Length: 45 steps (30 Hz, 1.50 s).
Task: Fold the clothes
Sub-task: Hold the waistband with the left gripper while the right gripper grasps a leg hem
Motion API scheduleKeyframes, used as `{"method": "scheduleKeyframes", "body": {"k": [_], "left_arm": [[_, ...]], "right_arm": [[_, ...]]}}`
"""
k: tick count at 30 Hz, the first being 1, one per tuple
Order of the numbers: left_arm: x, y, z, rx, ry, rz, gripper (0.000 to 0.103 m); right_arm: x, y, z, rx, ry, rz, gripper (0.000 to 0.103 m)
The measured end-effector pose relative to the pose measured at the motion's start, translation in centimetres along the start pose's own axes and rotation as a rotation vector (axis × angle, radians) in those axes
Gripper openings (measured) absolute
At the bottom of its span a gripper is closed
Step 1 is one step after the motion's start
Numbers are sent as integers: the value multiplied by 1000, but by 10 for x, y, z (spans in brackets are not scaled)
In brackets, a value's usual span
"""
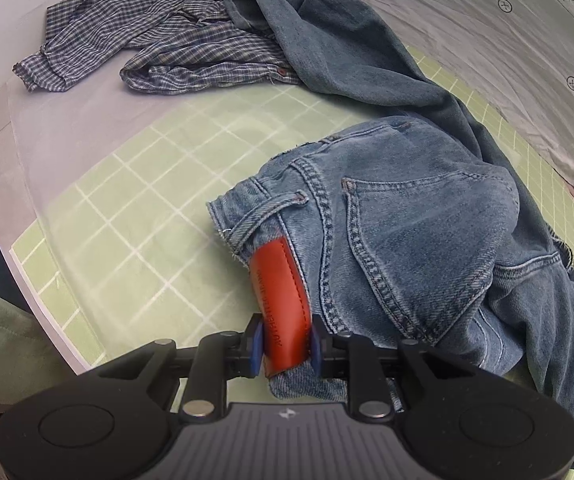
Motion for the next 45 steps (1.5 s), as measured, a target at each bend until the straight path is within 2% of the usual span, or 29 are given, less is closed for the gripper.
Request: {"method": "scheduleKeyframes", "body": {"k": [2, 4, 8, 12, 16, 18, 20, 25, 27, 28, 29, 30, 31, 33, 34, 35, 36, 40, 42, 45], "left_arm": [[0, 1, -2, 3, 1, 16, 25], [0, 0, -5, 6, 12, 27, 24], [2, -7, -19, 30, 57, 82, 24], [3, -17, -41, 98, 105, 171, 23], [10, -29, -59, 144, 146, 193, 23], [21, -29, -61, 143, 172, 203, 23], [38, -21, -57, 128, 206, 216, 23], [101, 29, -23, 66, 329, 282, 23], [122, 49, 1, 78, 342, 278, 26], [129, 56, 11, 87, 317, 272, 27], [135, 61, 19, 92, 297, 261, 32], [136, 61, 19, 86, 291, 233, 37], [131, 57, 14, 73, 298, 197, 39], [121, 48, 4, 49, 307, 129, 57], [111, 39, -1, 49, 299, 107, 62], [102, 30, -5, 59, 284, 87, 67], [92, 21, -7, 72, 261, 64, 67], [56, -4, -9, 87, 148, -36, 72], [37, -13, -8, 87, 90, -91, 74], [14, -10, -8, 41, 30, -154, 79]], "right_arm": [[-3, -7, 2, -7, 7, -73, 11], [-3, -7, -3, -4, 19, -105, 5], [3, 0, -39, 5, 69, -119, 3], [11, 18, -95, -3, 118, -100, 3], [22, 28, -135, -25, 166, -82, 3], [35, 22, -138, -15, 194, -109, 3], [49, 5, -132, 14, 225, -189, 3], [97, -68, -91, 136, 336, -408, 3], [121, -99, -63, 176, 362, -416, 4], [130, -115, -45, 189, 373, -406, 8], [136, -127, -30, 180, 377, -411, 30], [136, -131, -25, 159, 381, -409, 42], [135, -135, -21, 137, 384, -406, 50], [127, -134, -22, 118, 394, -391, 57], [119, -129, -27, 123, 399, -378, 74], [109, -118, -32, 97, 399, -371, 82], [99, -107, -36, 67, 396, -372, 82], [60, -66, -30, -33, 265, -392, 82], [45, -51, -22, -61, 195, -361, 84], [33, -50, -11, -53, 152, -355, 97]]}}
Point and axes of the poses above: each gripper's, at about its wrist camera, not at the fingertips, and z roughly the way its jaws point, y to its right, x to its top, the point moved 4 cm from there along z, roughly the way its jaws point, and after that the axes turned 15 degrees about y, right-handed, at the moved point
